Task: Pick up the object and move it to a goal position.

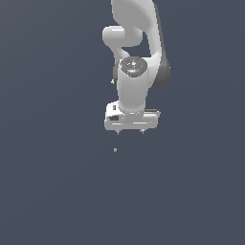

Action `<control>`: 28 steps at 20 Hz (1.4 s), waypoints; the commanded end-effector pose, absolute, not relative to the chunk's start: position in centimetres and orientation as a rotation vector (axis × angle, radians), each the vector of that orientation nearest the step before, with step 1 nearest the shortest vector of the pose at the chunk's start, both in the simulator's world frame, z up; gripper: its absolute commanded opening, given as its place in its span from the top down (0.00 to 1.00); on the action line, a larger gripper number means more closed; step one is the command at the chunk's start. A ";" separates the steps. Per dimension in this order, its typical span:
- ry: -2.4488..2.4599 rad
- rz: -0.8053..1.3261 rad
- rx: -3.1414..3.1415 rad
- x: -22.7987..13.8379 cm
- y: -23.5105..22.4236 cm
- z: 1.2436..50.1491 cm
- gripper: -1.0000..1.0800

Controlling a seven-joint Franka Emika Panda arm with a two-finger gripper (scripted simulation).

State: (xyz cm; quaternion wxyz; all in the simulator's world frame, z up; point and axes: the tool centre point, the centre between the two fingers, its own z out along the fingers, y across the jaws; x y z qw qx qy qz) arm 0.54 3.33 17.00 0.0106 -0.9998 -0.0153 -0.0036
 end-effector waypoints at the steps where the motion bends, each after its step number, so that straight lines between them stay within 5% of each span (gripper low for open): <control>1: -0.048 -0.011 -3.120 0.5 3.3 17.0 0.04; 28: 0.267 -0.070 -3.090 1.9 2.0 17.3 0.04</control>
